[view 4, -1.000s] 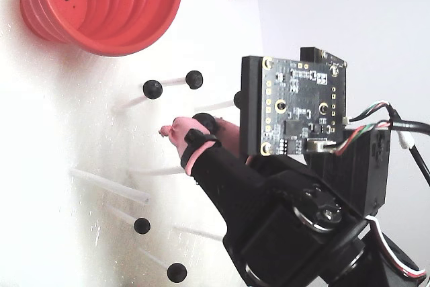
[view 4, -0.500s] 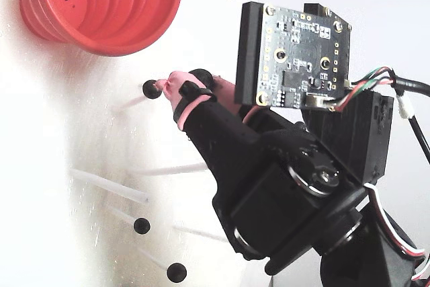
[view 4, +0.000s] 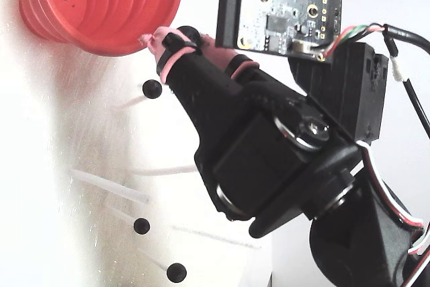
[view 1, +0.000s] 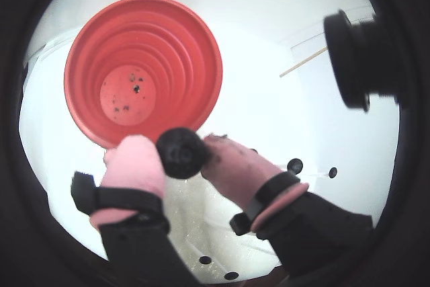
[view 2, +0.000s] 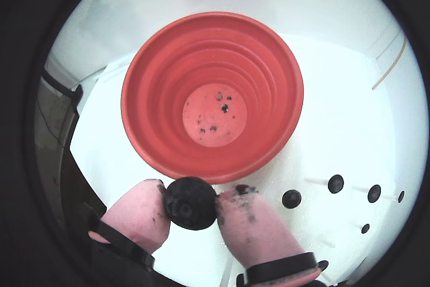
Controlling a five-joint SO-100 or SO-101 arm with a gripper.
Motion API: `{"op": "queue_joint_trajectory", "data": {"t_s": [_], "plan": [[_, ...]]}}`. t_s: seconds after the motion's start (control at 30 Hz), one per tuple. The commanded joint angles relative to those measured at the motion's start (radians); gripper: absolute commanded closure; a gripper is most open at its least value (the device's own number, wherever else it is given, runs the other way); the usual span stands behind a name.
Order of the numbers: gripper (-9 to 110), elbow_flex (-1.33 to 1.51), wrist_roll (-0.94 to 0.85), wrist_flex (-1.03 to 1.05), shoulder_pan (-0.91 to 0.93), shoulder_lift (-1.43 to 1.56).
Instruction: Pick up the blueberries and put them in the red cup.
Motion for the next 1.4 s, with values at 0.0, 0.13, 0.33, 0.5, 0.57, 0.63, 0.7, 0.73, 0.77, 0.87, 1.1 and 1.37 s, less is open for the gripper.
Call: {"op": "queue_joint_trajectory", "data": {"t_s": [0.0, 0.13, 0.33, 0.5, 0.57, 0.63, 0.7, 0.73, 0.77, 0.87, 1.1, 1.37], "plan": [[89, -0.126, 0.008, -0.052, -0.015, -0.009], [89, -0.156, 0.018, -0.081, -0.015, -0.054], [89, -0.190, 0.031, -0.114, -0.020, -0.104], [89, -0.216, 0.034, -0.149, -0.023, -0.150], [88, -0.230, 0.035, -0.163, -0.023, -0.173], [87, -0.238, 0.038, -0.176, -0.025, -0.189], [84, -0.242, 0.041, -0.179, -0.025, -0.198], [81, -0.242, 0.046, -0.183, -0.021, -0.199], [80, -0.242, 0.046, -0.187, -0.020, -0.202], [78, -0.245, 0.049, -0.199, -0.012, -0.212], [80, -0.239, 0.037, -0.195, 0.012, -0.192], [81, -0.201, 0.012, -0.184, 0.040, -0.143]]}}
